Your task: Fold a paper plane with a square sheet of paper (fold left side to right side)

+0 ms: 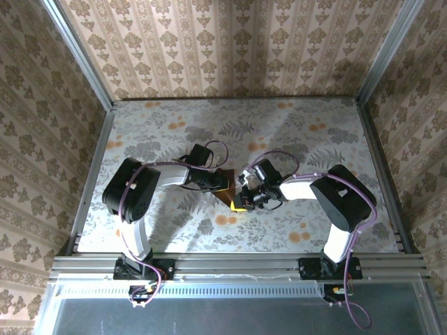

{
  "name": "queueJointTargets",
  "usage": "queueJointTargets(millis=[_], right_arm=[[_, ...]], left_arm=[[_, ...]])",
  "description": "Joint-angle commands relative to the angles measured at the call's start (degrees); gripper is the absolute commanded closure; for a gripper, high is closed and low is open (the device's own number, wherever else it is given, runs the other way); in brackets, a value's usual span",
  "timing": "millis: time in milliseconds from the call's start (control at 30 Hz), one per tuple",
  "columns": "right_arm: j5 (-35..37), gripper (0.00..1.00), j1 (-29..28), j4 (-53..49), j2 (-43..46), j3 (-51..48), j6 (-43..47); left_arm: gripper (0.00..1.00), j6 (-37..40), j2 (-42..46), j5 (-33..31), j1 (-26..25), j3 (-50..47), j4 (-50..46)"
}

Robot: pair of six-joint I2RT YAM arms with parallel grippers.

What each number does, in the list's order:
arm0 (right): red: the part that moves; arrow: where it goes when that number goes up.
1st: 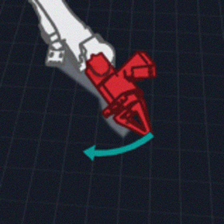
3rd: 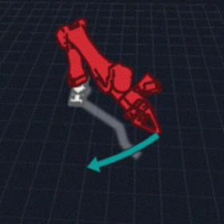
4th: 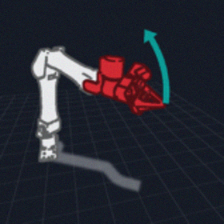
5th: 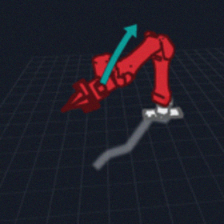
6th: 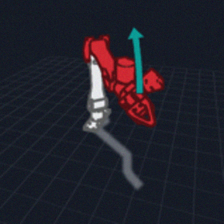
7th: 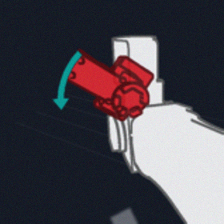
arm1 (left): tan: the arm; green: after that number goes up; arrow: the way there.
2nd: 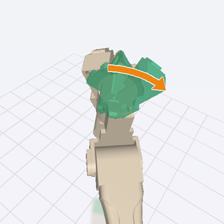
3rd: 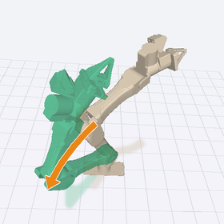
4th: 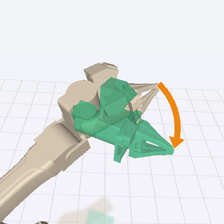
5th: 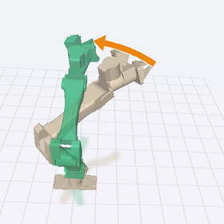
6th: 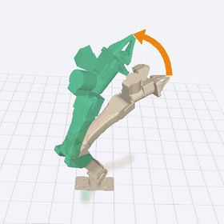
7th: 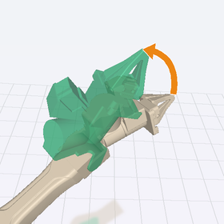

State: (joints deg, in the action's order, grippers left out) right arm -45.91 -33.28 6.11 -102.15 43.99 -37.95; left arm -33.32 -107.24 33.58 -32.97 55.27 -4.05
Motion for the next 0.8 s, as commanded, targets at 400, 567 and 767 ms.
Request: queueJointTargets(millis=[400,567,767], right_arm=[[1.0,0.98,-0.8,-2.2,-2.6,-0.5,0.9],[1.7,0.98,-1.0,-3.4,-3.0,-0.6,1.4],[2.1,0.99,-1.3,-4.5,-3.7,-0.8,1.6]], left_arm=[[1.0,1.7,-1.4,-5.5,-0.1,-1.5,-4.8],[1.0,1.7,-1.5,-5.5,-0.1,-1.2,-5.0],[1.0,1.8,-1.6,-5.5,-0.1,-1.0,-5.1]])
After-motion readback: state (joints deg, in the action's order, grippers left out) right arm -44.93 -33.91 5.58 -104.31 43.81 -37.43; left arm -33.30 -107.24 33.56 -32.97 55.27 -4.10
